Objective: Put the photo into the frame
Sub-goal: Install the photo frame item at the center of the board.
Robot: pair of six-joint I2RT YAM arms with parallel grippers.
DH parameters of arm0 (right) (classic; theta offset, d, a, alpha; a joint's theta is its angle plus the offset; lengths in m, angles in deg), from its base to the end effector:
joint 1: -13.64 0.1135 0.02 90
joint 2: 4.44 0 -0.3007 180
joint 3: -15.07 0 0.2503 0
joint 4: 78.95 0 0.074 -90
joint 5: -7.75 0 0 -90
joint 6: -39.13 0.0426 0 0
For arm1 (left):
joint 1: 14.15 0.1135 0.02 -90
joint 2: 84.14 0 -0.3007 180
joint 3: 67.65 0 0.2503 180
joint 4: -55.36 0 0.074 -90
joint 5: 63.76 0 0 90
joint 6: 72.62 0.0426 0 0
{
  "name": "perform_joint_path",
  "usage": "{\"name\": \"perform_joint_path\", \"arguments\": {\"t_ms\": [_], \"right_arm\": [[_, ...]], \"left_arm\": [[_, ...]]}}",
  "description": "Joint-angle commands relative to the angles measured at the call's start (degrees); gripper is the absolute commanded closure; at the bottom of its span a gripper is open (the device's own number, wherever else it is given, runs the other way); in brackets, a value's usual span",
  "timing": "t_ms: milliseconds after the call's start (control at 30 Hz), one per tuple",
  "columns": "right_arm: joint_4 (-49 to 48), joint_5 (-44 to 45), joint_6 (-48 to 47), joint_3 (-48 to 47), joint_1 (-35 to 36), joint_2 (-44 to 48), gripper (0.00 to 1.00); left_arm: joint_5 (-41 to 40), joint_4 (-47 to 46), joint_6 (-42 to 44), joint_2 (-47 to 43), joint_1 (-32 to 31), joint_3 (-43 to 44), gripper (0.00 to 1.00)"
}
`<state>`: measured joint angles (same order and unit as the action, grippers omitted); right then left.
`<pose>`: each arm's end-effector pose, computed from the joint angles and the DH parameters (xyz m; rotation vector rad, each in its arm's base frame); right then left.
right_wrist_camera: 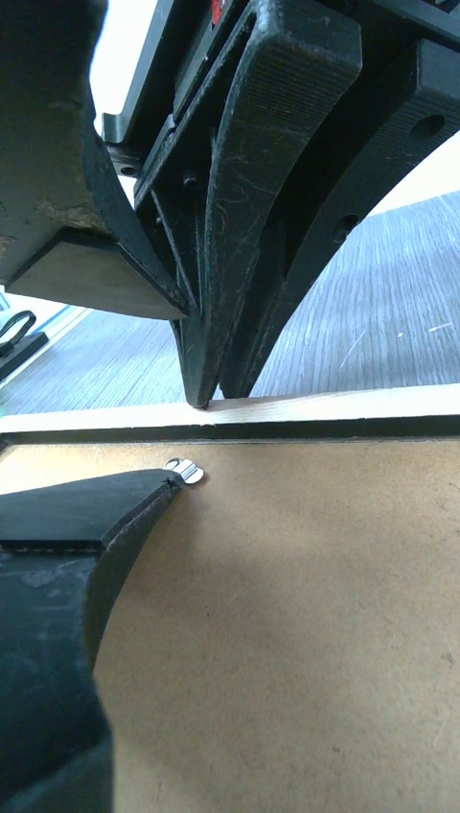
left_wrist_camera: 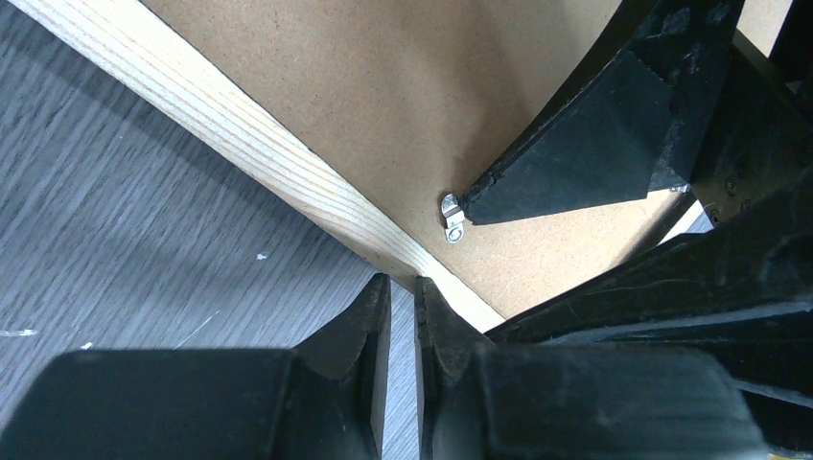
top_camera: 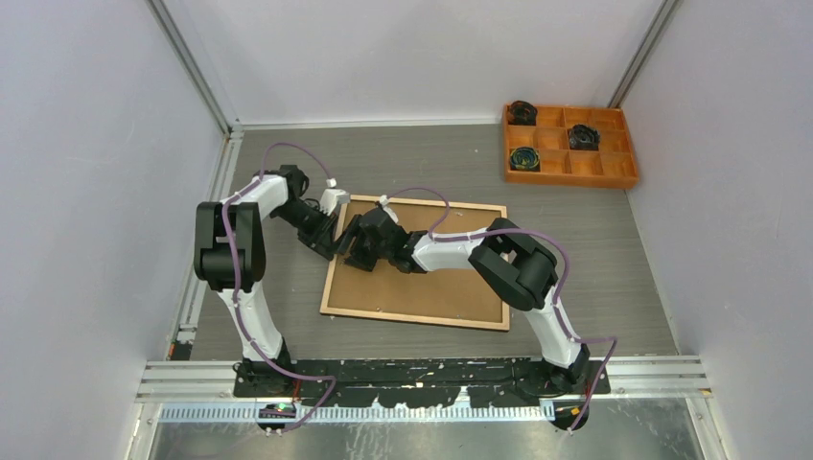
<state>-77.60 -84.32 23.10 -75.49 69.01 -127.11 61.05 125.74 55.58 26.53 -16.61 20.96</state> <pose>0.2781 0.4054 0.1693 0.3766 2.4486 1.2232 0.3521 -0.0395 0.1920 0.9779 2.6944 -0.8739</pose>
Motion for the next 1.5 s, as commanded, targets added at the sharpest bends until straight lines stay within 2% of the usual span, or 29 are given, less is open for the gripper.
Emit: {"name": "perform_joint_path", "arguments": {"t_ms": [0, 700, 833, 1067, 1467], "right_arm": [[0.75, 1.48, -1.36, -1.22, -0.38, -1.57, 0.36], [-1.27, -4.70, -4.47, -3.48, -1.80, -3.44, 0.38], [-0.65, -8.70, -6.50, -5.84, -2.45, -4.77, 0.38], [3.28, -5.82, -13.35, -4.37, -3.54, -1.43, 0.38], [3.38, -7.35, -13.26, -5.08, -4.20, -2.92, 0.38]], "left_arm": [[-0.97, -1.41, 2.76, 0.51, -0.09, -1.44, 0.86], [-0.61, -0.88, 3.70, -0.22, -0.10, -1.78, 0.87], [-0.74, -0.96, 3.56, -0.20, -0.09, -1.88, 0.88], [-1.37, -0.92, 4.07, -0.66, -0.02, -2.23, 0.88], [-1.24, -0.89, 3.82, -0.69, -0.06, -2.32, 0.88]]}}
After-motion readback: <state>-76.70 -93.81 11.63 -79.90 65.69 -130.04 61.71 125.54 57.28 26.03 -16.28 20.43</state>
